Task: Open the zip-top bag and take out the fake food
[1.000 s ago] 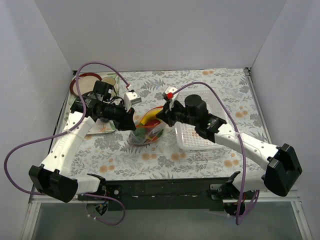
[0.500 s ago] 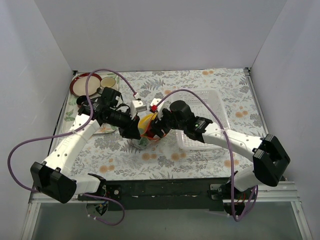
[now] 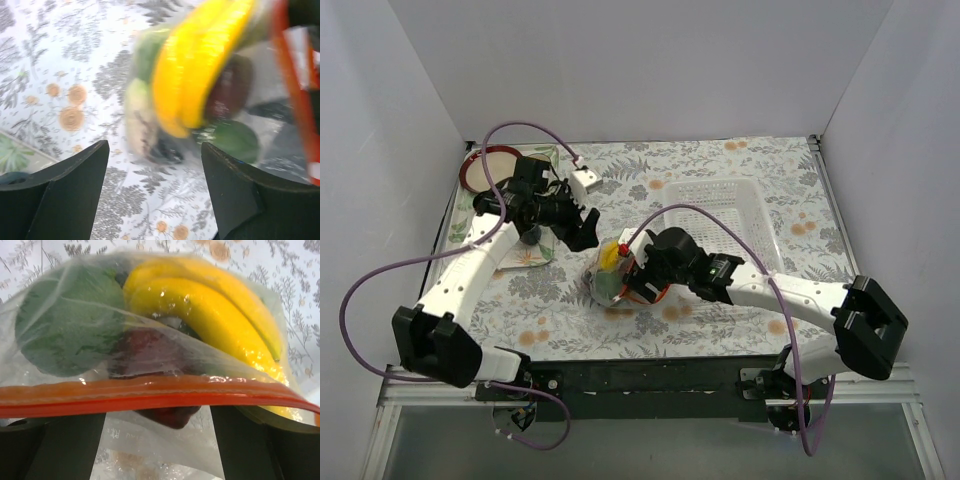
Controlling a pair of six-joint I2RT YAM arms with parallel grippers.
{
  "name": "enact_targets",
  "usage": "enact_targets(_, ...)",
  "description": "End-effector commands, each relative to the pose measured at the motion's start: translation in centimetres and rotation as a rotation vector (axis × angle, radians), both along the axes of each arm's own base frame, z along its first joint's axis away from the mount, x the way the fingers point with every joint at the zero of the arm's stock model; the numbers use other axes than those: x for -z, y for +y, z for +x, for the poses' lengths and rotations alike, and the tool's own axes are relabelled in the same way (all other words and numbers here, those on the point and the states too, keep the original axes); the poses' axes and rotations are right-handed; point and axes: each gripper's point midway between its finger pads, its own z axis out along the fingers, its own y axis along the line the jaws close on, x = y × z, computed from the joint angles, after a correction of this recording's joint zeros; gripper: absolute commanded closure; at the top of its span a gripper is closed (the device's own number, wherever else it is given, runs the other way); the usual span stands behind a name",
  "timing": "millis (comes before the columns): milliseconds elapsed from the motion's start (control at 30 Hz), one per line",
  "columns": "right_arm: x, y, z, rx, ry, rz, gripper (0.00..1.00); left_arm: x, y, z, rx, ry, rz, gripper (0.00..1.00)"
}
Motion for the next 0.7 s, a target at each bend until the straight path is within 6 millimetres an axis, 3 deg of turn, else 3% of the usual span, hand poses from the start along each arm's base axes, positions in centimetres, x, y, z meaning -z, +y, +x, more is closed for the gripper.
enact_targets(0, -0.8, -1.1, 0.5, 0.079, -0.098, 0.026, 0.03, 1.4, 1.5, 4.5, -0.108, 0.003, -0.003, 0.26)
enact_targets(167, 1.1, -2.5, 0.4, 0.148, -0.121, 0.027, 0.01, 7.3, 0.4, 4.3, -0.088, 0.174, -0.019, 0.28)
enact_targets(433, 2.5, -4.1, 3.3, 0.362, -0.243, 0.074, 0.01, 11.2, -2.3, 2.2, -0.052, 0.364, -0.023, 0.3)
enact_targets(467, 1.8, -3.6, 3.7, 0.371, -0.27, 0.126, 0.01, 11.5, -2.6, 1.9, -0.04, 0.378, -0.023, 0.3)
enact_targets(667, 4.5, -1.7, 3.0, 0.265, -0.281, 0.15, 0.01, 12.3, -4.4, -0.3, 0.036, 0.44, -0.014, 0.31)
